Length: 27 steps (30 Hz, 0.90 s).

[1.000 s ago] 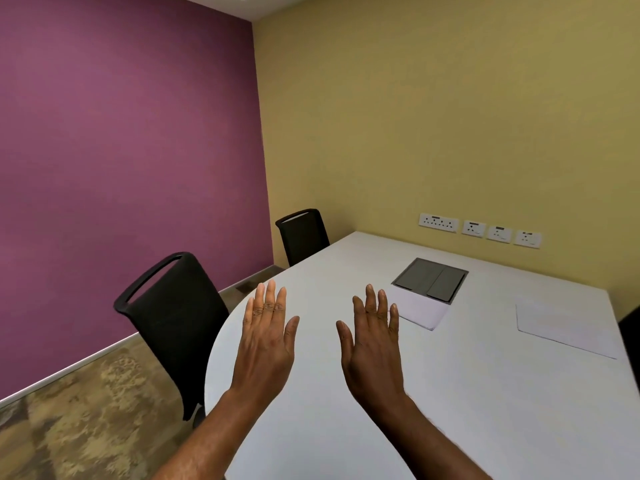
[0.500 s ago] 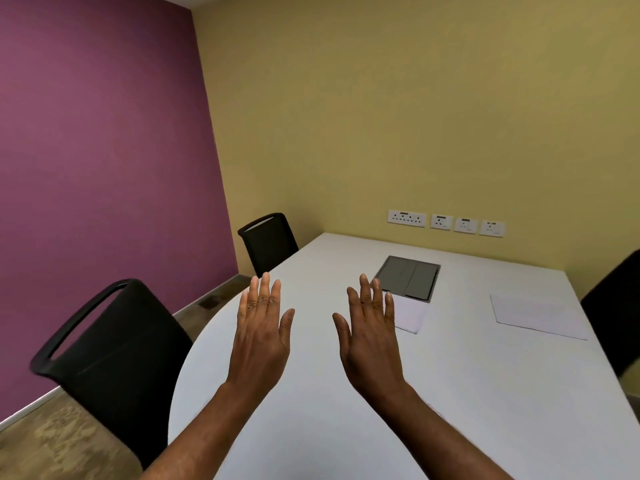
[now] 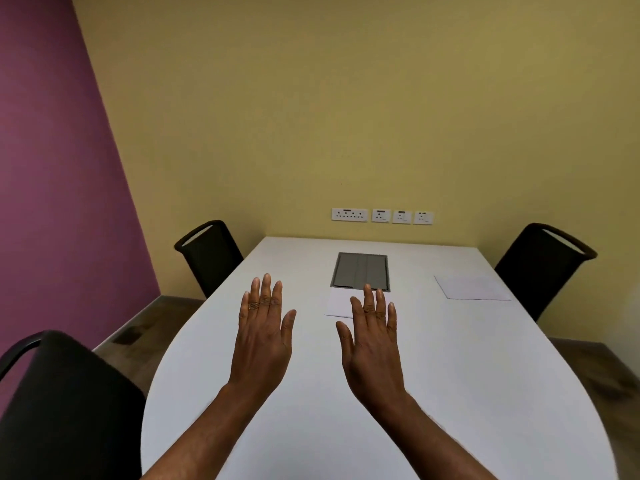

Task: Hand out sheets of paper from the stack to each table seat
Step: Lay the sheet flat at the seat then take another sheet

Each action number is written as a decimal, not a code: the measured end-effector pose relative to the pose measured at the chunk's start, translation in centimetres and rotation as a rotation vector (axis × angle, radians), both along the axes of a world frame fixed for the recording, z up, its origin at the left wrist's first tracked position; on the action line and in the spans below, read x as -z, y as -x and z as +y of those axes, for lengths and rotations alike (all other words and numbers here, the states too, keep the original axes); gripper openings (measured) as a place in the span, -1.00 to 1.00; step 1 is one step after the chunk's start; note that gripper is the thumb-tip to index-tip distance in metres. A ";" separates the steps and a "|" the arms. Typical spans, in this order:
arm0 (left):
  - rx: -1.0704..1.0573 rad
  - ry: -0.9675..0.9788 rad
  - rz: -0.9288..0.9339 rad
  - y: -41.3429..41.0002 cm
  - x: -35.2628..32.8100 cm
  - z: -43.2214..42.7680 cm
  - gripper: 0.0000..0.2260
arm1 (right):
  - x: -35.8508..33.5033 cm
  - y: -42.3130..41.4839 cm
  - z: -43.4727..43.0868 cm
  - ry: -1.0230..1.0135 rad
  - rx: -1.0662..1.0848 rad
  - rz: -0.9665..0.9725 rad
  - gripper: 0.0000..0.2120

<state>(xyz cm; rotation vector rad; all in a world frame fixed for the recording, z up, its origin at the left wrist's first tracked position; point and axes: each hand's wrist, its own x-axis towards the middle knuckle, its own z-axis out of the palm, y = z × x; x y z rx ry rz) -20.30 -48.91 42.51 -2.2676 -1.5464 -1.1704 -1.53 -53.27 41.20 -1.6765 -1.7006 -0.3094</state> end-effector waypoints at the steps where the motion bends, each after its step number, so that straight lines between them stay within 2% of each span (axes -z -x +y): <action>1: 0.009 -0.001 -0.001 0.3 0.2 0.5 -0.46 | 0.0 0.5 0.0 0.003 0.011 -0.001 -0.46; 6: 0.077 0.008 -0.001 -0.1 1.4 3.4 -0.47 | -0.1 0.7 0.6 0.000 0.064 -0.021 -0.47; 12: 0.154 0.026 -0.007 -3.0 1.7 7.1 -0.47 | 0.8 -2.7 3.1 0.001 0.140 -0.011 -0.47; 27: 0.143 0.131 0.016 -8.6 8.2 18.2 -0.44 | 7.2 -11.0 15.4 0.098 0.171 0.044 -0.49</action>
